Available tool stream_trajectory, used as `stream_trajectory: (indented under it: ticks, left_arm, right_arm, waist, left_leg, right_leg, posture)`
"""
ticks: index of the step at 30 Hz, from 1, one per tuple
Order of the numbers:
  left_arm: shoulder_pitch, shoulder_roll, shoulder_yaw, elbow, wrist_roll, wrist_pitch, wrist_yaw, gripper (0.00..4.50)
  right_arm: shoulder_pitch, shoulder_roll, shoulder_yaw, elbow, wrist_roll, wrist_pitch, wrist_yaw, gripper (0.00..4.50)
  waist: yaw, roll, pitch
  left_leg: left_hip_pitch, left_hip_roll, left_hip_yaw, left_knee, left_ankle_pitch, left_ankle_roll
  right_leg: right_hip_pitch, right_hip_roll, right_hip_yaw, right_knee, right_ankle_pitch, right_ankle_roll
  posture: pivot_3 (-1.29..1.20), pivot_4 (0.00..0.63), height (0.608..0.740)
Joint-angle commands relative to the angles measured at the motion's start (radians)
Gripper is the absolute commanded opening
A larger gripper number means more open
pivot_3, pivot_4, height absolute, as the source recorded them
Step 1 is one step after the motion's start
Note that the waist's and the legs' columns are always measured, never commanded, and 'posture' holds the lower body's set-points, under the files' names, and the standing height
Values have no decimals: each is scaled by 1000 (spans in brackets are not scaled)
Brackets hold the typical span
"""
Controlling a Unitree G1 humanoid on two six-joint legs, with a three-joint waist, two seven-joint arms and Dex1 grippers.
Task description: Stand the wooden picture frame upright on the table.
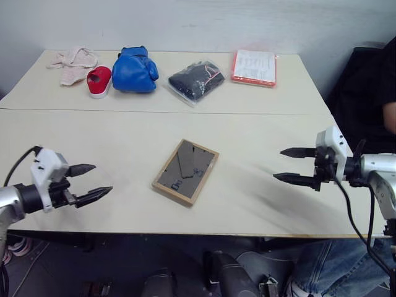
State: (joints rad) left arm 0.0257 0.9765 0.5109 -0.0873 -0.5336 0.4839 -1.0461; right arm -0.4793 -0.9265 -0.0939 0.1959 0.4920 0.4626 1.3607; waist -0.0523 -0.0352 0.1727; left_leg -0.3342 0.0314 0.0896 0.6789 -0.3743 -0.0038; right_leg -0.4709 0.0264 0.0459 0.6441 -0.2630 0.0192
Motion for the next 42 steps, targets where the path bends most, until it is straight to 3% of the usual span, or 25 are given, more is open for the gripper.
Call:
stream_trajectory:
  ticks: [1, 10, 13, 15, 18, 24, 27, 28, 31, 36, 42]
  left_arm:
    - [-29, 22, 27, 2, -18, 4, -9, 4500]
    - [-93, 22, -72, 17, 26, -15, -7, 4500]
    - [-196, 23, -210, 86, 92, -78, -59, 4500]
    - [-288, 7, -302, 153, 142, -119, -89, 4500]
    - [-434, -45, -452, 265, 234, -202, -133, 3901]
    - [-635, -168, -620, 481, 372, -346, -169, 2086]
    - [-713, -256, -675, 569, 401, -392, -193, 1180]
    - [-725, -271, -687, 588, 414, -410, -199, 837]
    - [-730, -304, -704, 592, 426, -403, -211, 7]
    - [-667, -344, -700, 428, 344, -230, -252, 7]
    - [-544, -314, -654, 267, 290, -49, -207, 7]
  right_arm:
    - [-19, -13, -33, -10, 25, 16, 17, 4496]
    - [20, 12, -29, -95, 10, 18, -55, 4496]
    - [18, 34, 12, -130, -21, -9, -78, 4496]
    - [12, 51, 51, -149, -51, -28, -83, 4101]
    - [-4, 94, 123, -154, -106, -72, -92, 3211]
    - [-59, 184, 234, -114, -206, -143, -119, 1164]
    - [-124, 287, 294, -23, -277, -191, -184, 128]
    - [-142, 313, 307, 6, -298, -202, -200, 0]
    - [-183, 373, 333, 83, -354, -242, -248, 0]
    - [-238, 428, 357, 177, -414, -286, -297, 0]
    - [-283, 413, 330, 206, -415, -296, -267, 0]
  waist:
    - [0, 0, 0]
    - [-2, 0, 0]
    - [-1, 1, 0]
    - [1, 1, 0]
    - [3, 1, 0]
    - [-1, 0, 0]
    - [-3, 0, 0]
    - [-4, 0, 0]
    - [-5, 0, 0]
    - [-4, 0, 0]
    - [-7, 0, 0]
  left_leg:
    - [0, 0, 0, 0, 0, 0]
    - [0, 0, 0, 0, -1, 0]
    - [-1, 0, 0, 1, 0, 0]
    - [0, -1, 1, 1, 0, 0]
    - [-2, -1, 1, 1, 0, 0]
    - [-8, -2, 6, 5, 2, -3]
    - [-7, -2, 7, 5, 2, -3]
    - [-6, -2, 7, 6, 2, -3]
    - [-6, -2, 8, 5, 3, -4]
    - [-6, -2, 9, 5, 5, -6]
    - [-5, -1, 9, 5, 5, -7]
  right_leg:
    - [0, 0, 0, 0, 0, 0]
    - [-1, -1, 0, 1, 0, 0]
    - [-2, -1, 0, 2, 0, 0]
    - [-1, -1, 0, 2, 0, 0]
    - [-2, -1, 0, 2, 0, 0]
    - [-10, -1, 4, 8, 1, 1]
    - [-10, 0, 5, 9, 1, 1]
    - [-10, 0, 5, 10, 1, 1]
    - [-10, 1, 7, 11, 1, 1]
    - [-11, 0, 8, 15, 1, 1]
    - [-11, 0, 8, 16, 1, 1]
  posture:
    - [0, 150, 740]
    - [0, 150, 740]
    - [0, 150, 740]
    - [0, 150, 740]
    - [0, 150, 740]
    - [0, 150, 740]
    - [0, 150, 740]
    - [0, 150, 740]
    - [0, 150, 740]
    - [0, 150, 740]
    - [0, 150, 740]
